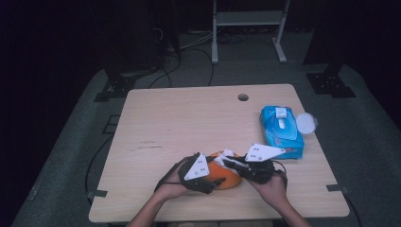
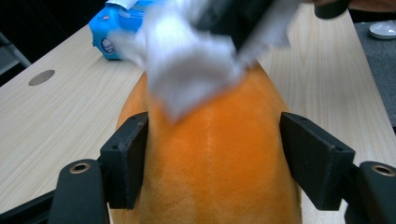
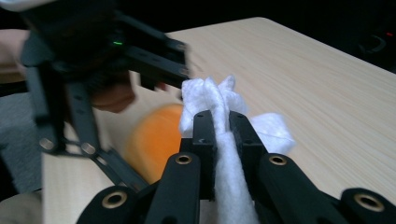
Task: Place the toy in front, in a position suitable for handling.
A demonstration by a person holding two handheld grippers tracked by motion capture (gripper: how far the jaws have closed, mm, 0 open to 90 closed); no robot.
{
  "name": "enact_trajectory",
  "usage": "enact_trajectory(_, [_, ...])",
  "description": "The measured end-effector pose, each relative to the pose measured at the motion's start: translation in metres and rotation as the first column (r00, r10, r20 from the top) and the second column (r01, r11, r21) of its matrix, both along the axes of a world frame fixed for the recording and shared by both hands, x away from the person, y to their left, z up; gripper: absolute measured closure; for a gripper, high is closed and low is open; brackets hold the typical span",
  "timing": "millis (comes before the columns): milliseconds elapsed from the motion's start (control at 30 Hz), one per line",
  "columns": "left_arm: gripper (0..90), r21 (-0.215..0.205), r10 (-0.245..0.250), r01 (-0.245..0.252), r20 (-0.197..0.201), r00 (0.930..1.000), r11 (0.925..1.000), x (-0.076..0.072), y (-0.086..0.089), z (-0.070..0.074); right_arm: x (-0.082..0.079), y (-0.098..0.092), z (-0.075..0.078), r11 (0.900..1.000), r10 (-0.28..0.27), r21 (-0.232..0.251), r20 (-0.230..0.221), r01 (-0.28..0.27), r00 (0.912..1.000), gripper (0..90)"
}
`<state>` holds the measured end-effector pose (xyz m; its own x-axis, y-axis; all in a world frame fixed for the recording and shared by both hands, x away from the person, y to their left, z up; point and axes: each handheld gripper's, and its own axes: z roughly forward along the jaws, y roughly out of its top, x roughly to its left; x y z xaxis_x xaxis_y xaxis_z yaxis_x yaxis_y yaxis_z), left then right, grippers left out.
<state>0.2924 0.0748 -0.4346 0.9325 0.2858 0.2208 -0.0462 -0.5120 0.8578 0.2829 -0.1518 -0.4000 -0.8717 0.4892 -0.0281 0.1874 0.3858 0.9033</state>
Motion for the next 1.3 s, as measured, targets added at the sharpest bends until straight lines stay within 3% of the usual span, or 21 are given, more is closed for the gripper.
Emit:
enact_trajectory(100, [27.7, -0.019, 0.002, -0.002, -0.02, 0.9998, 0.9998, 0.002, 0.004, -0.002, -0.006, 0.009, 0.0, 0.999, 0.011, -0.052, 0.047, -0.009, 0.9988, 81.6])
enact_trajectory(233, [27.9, -0.045, 0.023, -0.026, -0.061, 0.9979, 0.9986, 0.007, 0.008, -0.003, 0.002, -0.005, 0.0, 0.999, -0.031, -0.039, 0.036, 0.032, 0.9989, 81.6])
enact_trajectory(333, [28.0, -0.057, 0.03, -0.035, -0.083, 0.9961, 0.9978, 0.01, 0.013, -0.005, 0.009, -0.022, -0.003, 0.996, -0.08, -0.034, 0.017, 0.08, 0.9967, 81.6])
enact_trajectory(433, [28.1, -0.056, 0.026, -0.03, -0.079, 0.9966, 0.998, 0.01, 0.012, -0.005, 0.017, -0.036, -0.008, 0.995, -0.096, 0.0, -0.039, 0.096, 0.9946, 81.6])
enact_trajectory(567, [28.0, -0.053, 0.026, -0.031, -0.086, 0.996, 0.9981, 0.011, 0.013, -0.005, 0.016, -0.035, -0.007, 0.995, -0.098, 0.01, -0.048, 0.099, 0.994, 81.5])
enact_trajectory(733, [28.1, -0.044, 0.026, -0.03, -0.096, 0.995, 0.9986, 0.012, 0.016, -0.004, 0.013, -0.027, -0.007, 0.997, -0.081, -0.01, -0.019, 0.081, 0.9965, 81.6])
enact_trajectory(900, [28.4, -0.05, 0.033, -0.039, -0.112, 0.9932, 0.998, 0.015, 0.019, -0.005, 0.021, -0.039, -0.01, 0.994, -0.108, 0.022, -0.065, 0.109, 0.9921, 81.5])
enact_trajectory(1100, [28.2, -0.074, 0.072, -0.086, -0.169, 0.983, 0.9936, 0.023, 0.027, -0.008, 0.024, -0.047, -0.014, 0.991, -0.117, 0.056, -0.114, 0.124, 0.9866, 81.6])
enact_trajectory(1233, [27.2, -0.059, 0.089, -0.1, -0.165, 0.9822, 0.9932, 0.023, 0.024, -0.008, 0.016, -0.031, -0.01, 0.995, -0.089, 0.045, -0.076, 0.092, 0.9931, 81.6])
enact_trajectory(1300, [26.9, -0.069, 0.099, -0.113, -0.18, 0.9787, 0.9911, 0.024, 0.025, -0.009, 0.012, -0.025, -0.01, 0.996, -0.082, 0.032, -0.052, 0.084, 0.9952, 81.6])
